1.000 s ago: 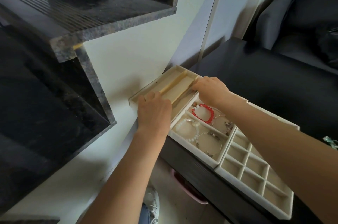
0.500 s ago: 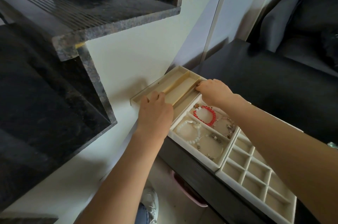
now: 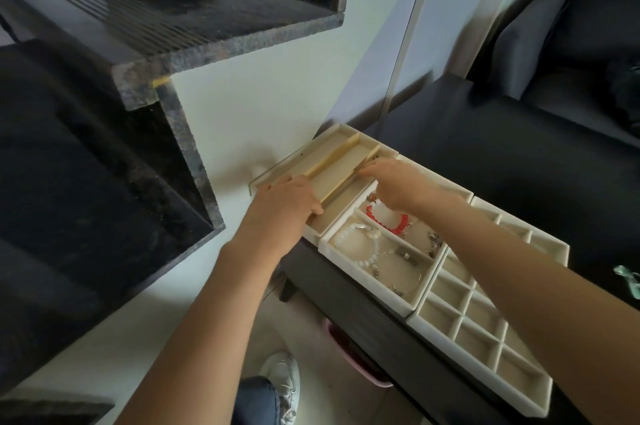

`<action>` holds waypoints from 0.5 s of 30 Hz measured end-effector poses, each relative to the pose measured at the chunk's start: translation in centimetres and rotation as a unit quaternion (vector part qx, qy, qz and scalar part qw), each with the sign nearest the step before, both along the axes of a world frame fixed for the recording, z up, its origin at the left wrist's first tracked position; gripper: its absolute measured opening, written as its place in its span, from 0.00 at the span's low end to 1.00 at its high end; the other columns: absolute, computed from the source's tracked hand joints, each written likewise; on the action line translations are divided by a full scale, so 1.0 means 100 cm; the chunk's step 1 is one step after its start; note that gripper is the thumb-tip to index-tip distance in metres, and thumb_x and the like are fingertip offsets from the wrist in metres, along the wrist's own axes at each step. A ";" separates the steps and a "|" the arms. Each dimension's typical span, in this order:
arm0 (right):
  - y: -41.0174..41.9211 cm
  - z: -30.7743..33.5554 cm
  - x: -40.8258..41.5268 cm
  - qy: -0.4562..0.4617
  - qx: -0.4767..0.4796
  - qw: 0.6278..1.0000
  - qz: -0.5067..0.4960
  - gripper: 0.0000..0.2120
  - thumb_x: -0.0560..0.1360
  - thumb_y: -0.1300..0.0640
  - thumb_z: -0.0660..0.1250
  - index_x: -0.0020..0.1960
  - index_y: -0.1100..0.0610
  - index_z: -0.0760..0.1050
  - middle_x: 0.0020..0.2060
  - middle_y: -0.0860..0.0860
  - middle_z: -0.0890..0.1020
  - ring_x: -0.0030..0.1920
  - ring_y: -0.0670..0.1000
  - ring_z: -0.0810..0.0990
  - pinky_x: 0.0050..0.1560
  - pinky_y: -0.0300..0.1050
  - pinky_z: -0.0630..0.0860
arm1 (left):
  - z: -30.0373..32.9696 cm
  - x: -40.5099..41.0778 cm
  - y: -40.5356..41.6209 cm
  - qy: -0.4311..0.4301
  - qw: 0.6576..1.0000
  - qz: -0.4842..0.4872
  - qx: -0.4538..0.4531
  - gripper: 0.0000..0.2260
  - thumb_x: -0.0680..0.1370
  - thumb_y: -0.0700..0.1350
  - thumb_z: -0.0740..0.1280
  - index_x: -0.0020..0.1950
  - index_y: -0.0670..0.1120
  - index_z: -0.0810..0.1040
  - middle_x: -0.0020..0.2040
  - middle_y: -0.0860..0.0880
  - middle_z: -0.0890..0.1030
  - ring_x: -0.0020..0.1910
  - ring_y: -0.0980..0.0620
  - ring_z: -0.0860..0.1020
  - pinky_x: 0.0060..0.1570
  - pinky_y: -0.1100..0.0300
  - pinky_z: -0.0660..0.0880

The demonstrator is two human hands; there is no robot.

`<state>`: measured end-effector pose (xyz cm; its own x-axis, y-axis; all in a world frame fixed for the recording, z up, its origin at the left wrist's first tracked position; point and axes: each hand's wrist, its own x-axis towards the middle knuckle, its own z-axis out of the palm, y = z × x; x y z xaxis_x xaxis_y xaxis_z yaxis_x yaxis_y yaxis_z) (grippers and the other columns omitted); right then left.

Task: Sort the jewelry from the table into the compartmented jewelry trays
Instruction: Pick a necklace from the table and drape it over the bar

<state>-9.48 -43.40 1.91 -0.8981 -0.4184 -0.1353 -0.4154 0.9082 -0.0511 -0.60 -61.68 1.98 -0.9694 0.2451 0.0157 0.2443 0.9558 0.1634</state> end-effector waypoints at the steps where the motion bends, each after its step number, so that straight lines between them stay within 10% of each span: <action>1: -0.002 -0.002 0.004 -0.009 -0.002 1.000 0.003 0.23 0.77 0.68 0.56 0.69 0.54 0.70 0.66 0.52 0.74 0.64 0.54 0.73 0.63 0.50 0.72 | -0.001 0.000 -0.003 -0.015 1.000 -0.002 0.007 0.24 0.76 0.32 0.60 0.66 0.54 0.74 0.66 0.53 0.71 0.66 0.52 0.66 0.64 0.59 0.62; 15: -0.015 -0.011 0.006 -0.023 0.013 1.000 0.012 0.21 0.75 0.68 0.53 0.62 0.57 0.76 0.58 0.54 0.76 0.59 0.55 0.74 0.61 0.51 0.72 | -0.008 -0.002 -0.007 -0.004 1.000 0.001 0.006 0.25 0.76 0.32 0.58 0.68 0.54 0.72 0.67 0.53 0.73 0.65 0.51 0.68 0.63 0.57 0.63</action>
<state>-8.92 -44.86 0.82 -0.8801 -0.4361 -0.1876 -0.4354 0.8990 -0.0472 -0.82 -62.39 1.21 -0.9698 0.2436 0.0109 0.2416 0.9539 0.1778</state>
